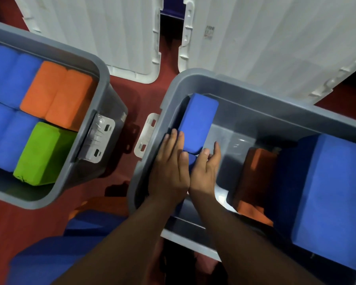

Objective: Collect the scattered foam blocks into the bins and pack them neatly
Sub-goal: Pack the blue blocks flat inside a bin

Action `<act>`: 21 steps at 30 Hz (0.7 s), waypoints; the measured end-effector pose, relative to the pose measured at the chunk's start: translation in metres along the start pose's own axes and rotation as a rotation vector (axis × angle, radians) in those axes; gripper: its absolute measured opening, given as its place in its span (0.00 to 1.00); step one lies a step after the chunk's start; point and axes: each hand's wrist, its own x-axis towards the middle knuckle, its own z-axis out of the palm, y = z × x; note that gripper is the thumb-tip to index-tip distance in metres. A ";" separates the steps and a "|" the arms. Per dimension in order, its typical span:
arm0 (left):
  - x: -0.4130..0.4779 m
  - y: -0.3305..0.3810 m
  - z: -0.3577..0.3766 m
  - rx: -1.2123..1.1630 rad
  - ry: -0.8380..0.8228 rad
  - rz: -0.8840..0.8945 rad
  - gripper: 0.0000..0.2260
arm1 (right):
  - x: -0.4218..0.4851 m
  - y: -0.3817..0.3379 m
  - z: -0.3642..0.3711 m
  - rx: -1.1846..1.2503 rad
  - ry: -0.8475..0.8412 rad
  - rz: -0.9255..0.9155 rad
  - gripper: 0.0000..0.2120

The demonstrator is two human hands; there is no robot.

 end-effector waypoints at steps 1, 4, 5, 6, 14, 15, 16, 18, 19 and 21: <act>0.001 -0.003 0.003 0.017 -0.005 -0.005 0.29 | 0.002 0.003 0.003 -0.011 -0.011 0.003 0.31; 0.000 -0.011 0.010 0.046 -0.013 0.000 0.29 | 0.003 0.012 0.003 -0.043 -0.041 -0.070 0.26; 0.001 -0.012 0.012 0.058 -0.019 0.002 0.28 | 0.004 0.014 0.002 -0.049 -0.041 -0.080 0.25; 0.003 -0.012 0.013 0.070 -0.024 0.000 0.28 | 0.006 0.015 0.002 -0.058 -0.044 -0.090 0.25; 0.001 -0.002 0.010 -0.075 -0.086 -0.268 0.35 | 0.004 0.015 0.000 -0.021 -0.073 0.139 0.32; 0.000 0.002 0.008 -0.086 -0.076 -0.288 0.36 | 0.002 0.013 0.001 0.024 -0.085 0.229 0.38; -0.002 0.006 0.006 -0.094 -0.062 -0.271 0.36 | 0.001 0.016 0.002 0.074 -0.089 0.300 0.45; -0.007 0.014 0.002 -0.105 -0.054 -0.220 0.33 | 0.000 0.034 0.004 0.131 -0.093 0.384 0.50; -0.011 0.019 -0.001 -0.104 -0.060 -0.212 0.33 | -0.002 0.041 0.003 0.133 -0.111 0.391 0.50; -0.017 0.026 -0.008 -0.097 -0.087 -0.232 0.34 | -0.012 0.030 -0.002 0.119 -0.120 0.421 0.51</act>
